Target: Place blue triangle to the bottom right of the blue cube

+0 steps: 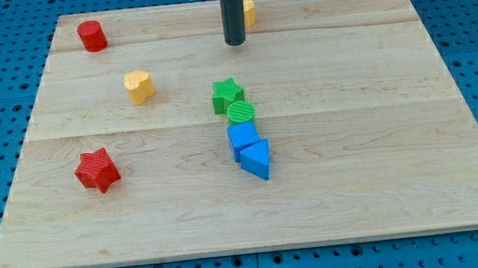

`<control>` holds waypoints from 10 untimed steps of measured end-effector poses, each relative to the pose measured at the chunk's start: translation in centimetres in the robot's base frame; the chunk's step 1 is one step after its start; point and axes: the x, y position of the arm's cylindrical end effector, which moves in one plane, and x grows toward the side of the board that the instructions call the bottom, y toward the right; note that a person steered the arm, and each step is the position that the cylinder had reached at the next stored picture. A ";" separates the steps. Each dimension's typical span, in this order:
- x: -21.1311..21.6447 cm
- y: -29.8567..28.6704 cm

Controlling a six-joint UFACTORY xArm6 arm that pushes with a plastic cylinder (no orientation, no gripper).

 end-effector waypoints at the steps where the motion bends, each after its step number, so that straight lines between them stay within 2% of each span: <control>1: 0.1 -0.8; 2: 2.1 -10.4; 3: 2.3 -18.9; 4: 2.7 -20.0; 5: 8.7 -20.2; 6: 14.4 -18.6; 7: 19.8 -7.9; 8: 23.6 -6.7; 9: 26.1 0.4; 10: 22.8 2.7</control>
